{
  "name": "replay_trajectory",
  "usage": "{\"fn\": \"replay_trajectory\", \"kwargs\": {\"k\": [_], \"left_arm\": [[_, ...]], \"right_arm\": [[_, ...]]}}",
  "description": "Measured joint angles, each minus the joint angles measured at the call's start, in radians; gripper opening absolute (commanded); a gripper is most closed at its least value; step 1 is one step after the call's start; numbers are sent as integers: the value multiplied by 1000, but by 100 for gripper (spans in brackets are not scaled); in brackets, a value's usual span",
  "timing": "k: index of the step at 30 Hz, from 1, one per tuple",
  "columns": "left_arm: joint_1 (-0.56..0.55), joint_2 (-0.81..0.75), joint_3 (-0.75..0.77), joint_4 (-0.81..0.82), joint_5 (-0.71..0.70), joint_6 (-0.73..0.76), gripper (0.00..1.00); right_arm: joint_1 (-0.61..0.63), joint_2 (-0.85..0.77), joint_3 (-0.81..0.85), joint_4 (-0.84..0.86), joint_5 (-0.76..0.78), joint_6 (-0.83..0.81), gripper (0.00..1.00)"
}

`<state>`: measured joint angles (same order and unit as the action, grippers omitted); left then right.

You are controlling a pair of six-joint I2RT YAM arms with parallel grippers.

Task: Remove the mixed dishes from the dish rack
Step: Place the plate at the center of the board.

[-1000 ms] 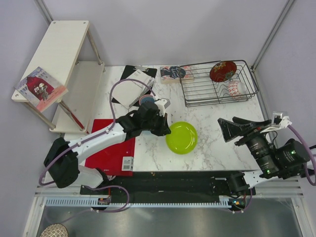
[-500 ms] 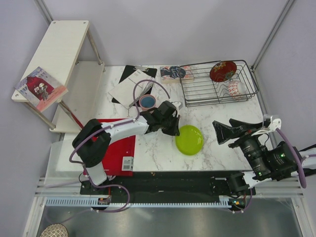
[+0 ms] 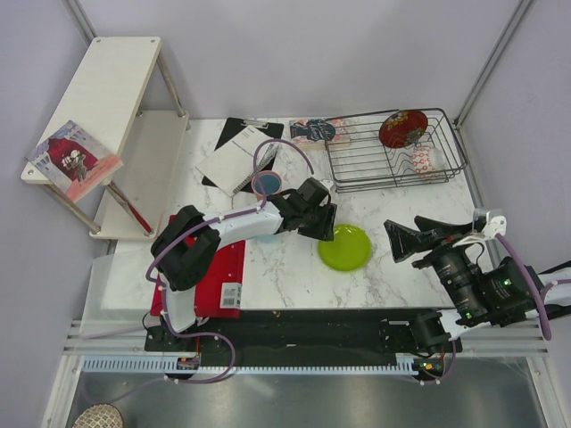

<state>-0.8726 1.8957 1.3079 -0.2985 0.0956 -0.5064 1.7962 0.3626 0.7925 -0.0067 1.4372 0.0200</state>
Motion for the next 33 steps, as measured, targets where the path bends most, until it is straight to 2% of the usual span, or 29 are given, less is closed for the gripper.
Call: {"fn": "replay_trajectory", "kwargs": {"k": [5,12,24,28,31,33], "left_arm": [[0,-1,0,-37,-19,3,68],[0,-64,0,-99,-54,27,83],[-6,-460,68,-99,-59,99,84],[-23,-552,43,-84,-56,111,84],[-27,-594,10,-83,-57,124,84],[-27,-613,-15,-84,-58,128,84]], "right_arm": [[0,0,0,-16,2,11,87],[0,13,2,-25,31,19,89],[0,0,142,-51,54,111,89],[0,110,235,-57,66,113,91],[-17,274,351,-56,62,83,91],[-71,392,433,-54,60,55,92]]}}
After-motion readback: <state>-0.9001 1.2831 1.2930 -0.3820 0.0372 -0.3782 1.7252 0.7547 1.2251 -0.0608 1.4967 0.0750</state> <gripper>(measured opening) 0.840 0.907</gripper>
